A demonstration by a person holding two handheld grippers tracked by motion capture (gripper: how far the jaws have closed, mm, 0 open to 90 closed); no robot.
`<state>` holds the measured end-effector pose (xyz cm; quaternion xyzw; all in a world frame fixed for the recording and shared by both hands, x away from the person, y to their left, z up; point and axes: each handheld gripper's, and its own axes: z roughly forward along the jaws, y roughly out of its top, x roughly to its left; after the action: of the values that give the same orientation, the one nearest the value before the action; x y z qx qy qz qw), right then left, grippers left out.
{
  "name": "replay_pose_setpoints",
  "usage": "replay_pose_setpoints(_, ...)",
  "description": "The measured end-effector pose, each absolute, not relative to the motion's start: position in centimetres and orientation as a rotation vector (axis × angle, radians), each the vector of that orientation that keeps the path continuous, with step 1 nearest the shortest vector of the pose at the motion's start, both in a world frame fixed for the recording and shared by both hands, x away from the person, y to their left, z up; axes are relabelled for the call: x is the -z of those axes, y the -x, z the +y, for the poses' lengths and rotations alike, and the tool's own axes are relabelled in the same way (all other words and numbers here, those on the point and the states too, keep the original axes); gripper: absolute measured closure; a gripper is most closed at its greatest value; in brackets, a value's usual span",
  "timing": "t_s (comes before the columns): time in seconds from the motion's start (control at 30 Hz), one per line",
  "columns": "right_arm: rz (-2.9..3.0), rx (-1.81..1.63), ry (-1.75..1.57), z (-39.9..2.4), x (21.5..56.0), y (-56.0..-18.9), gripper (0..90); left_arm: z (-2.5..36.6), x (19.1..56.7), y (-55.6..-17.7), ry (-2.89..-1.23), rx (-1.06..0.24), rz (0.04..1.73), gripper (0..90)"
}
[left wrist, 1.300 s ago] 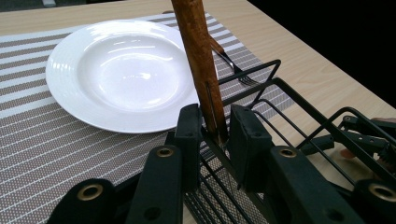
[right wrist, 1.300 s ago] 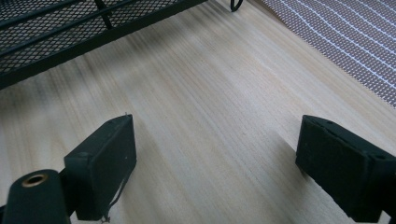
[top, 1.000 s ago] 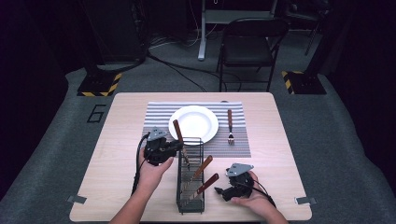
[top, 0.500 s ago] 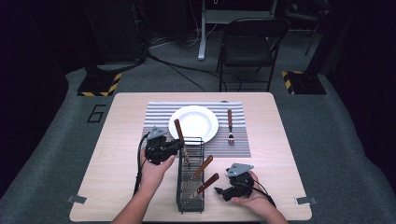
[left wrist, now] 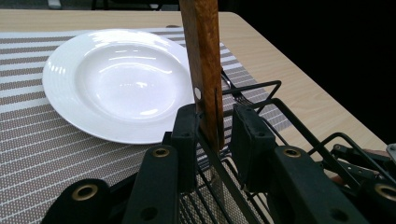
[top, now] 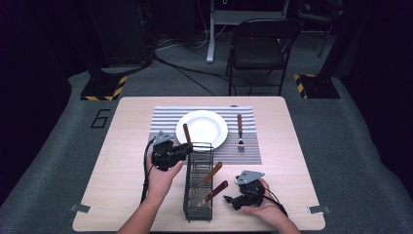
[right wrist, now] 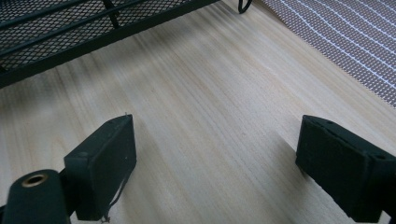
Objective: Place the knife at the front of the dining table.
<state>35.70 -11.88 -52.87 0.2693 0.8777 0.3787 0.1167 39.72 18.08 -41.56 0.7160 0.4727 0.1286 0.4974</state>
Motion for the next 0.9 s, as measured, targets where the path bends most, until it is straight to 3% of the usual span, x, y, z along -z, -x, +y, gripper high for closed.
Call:
replay_pose_setpoints(0.4, 2.570, -1.109, -0.788, -11.9, 52.9, -35.7, 11.3, 17.8, 41.6, -40.5, -1.741, -0.316, 1.145, 74.7)
replay_pose_setpoints(0.43, 2.570, -1.109, -0.788, -11.9, 52.9, -35.7, 11.3, 17.8, 41.6, -40.6, -1.738, -0.331, 1.146, 73.5)
replay_pose_setpoints(0.5, 2.570, -1.109, -0.788, -11.9, 52.9, -35.7, 11.3, 17.8, 41.6, -40.8, -1.728, -0.352, 1.156, 61.8)
replay_pose_setpoints(0.53, 2.570, -1.109, -0.788, -11.9, 52.9, -35.7, 11.3, 17.9, 41.6, -40.9, -1.729, -0.338, 1.155, 61.5)
replay_pose_setpoints(0.73, 2.570, -1.109, -0.788, -11.9, 52.9, -35.7, 11.3, 17.9, 41.4, -41.2, -1.731, -0.320, 1.120, 74.0)
replay_pose_setpoints(0.9, 2.571, -1.109, -0.788, -11.9, 52.9, -35.7, 11.3, 17.9, 41.1, -40.7, -1.735, -0.331, 1.100, 75.6)
